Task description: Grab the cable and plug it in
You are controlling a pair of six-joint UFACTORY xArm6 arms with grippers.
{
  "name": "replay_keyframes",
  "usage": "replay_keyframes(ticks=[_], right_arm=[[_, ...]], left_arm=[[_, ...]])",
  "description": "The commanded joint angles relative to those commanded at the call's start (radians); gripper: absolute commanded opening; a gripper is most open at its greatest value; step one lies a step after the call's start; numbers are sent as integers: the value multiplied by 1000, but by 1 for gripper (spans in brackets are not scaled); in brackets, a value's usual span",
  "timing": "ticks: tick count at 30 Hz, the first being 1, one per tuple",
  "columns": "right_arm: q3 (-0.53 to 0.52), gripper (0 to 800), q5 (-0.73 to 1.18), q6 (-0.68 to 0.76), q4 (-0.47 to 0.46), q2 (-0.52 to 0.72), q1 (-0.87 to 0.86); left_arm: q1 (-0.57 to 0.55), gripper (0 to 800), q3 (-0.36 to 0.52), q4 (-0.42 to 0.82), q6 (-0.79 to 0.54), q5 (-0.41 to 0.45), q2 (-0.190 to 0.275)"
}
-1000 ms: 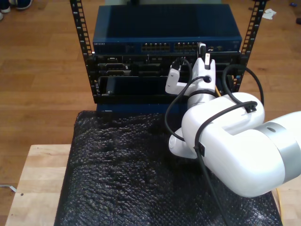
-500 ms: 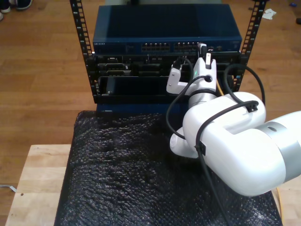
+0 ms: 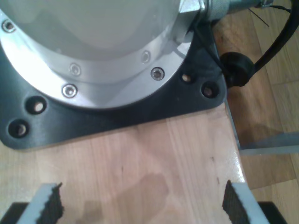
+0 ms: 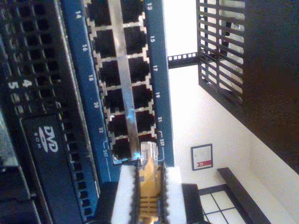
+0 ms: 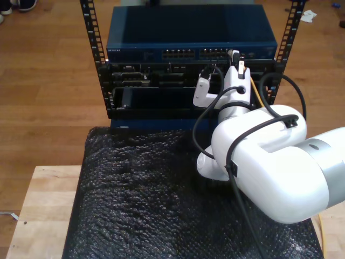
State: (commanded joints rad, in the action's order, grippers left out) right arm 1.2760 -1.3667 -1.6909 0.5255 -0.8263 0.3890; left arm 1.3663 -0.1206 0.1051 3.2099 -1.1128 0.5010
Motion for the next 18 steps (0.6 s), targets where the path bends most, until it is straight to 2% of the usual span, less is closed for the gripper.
replay_keyframes(ticks=[18], right_arm=[[12,0,0,-2,2,0,6]], left_arm=[[0,800,0,0,0,2,0]])
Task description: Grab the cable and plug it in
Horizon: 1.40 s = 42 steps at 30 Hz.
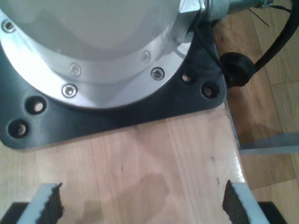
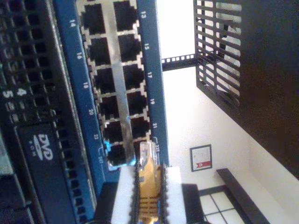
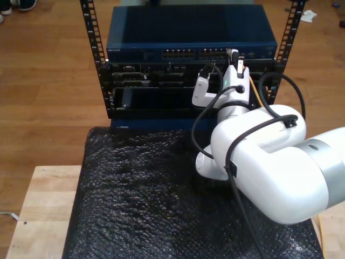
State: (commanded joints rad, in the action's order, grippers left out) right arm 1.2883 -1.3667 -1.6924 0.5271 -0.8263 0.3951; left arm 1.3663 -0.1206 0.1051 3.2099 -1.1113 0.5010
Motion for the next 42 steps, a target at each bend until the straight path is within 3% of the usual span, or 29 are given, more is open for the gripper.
replay_keyframes(ticks=[42], right_arm=[[-5,0,0,0,3,-9,23]], left_arm=[[0,800,0,0,0,-2,0]])
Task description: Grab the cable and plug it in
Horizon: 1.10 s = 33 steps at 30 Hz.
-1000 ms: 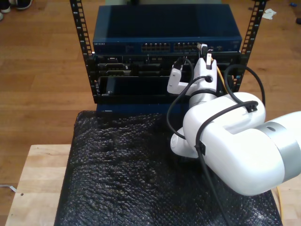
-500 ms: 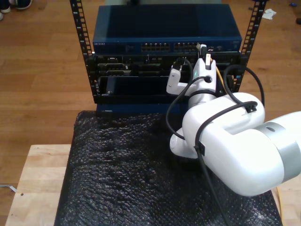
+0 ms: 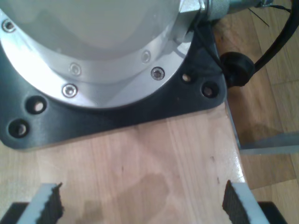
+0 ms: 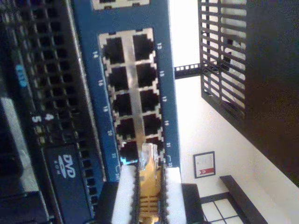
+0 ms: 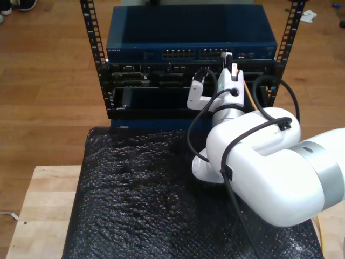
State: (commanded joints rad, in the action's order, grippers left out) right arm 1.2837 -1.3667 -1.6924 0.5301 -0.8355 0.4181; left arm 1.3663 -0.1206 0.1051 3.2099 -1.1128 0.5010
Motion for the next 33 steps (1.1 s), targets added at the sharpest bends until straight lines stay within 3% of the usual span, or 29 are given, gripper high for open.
replay_keyframes(ticks=[15,33], right_arm=[[-6,0,-6,-2,14,3,3],[-2,0,-17,-100,157,17,34]], left_arm=[[0,800,0,0,0,2,0],[0,800,0,0,0,2,0]])
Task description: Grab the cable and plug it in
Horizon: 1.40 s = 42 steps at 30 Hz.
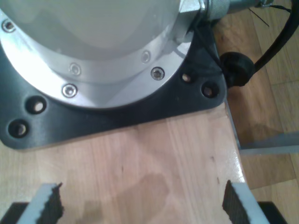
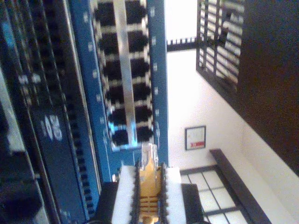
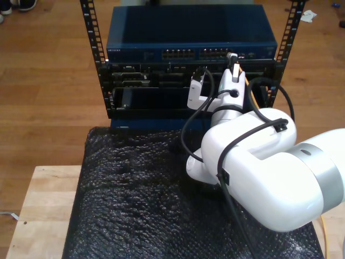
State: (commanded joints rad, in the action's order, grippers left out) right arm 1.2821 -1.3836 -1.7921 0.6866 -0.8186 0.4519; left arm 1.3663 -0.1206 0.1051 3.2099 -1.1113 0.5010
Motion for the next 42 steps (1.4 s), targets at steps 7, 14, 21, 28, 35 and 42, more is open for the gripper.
replay_keyframes(ticks=[7,14,21,28,35,42], right_arm=[[3,0,0,-2,12,2,9],[31,0,2,-37,34,-6,21],[52,0,5,-38,34,-11,21],[54,0,9,-38,35,-14,20],[58,0,11,-38,35,-23,17],[60,0,12,-38,35,-23,14]], left_arm=[[0,800,0,0,0,0,0],[0,800,0,0,0,0,0],[0,800,0,0,0,0,0],[0,800,0,0,0,0,0],[0,800,0,0,0,0,0],[0,800,0,0,0,0,0]])
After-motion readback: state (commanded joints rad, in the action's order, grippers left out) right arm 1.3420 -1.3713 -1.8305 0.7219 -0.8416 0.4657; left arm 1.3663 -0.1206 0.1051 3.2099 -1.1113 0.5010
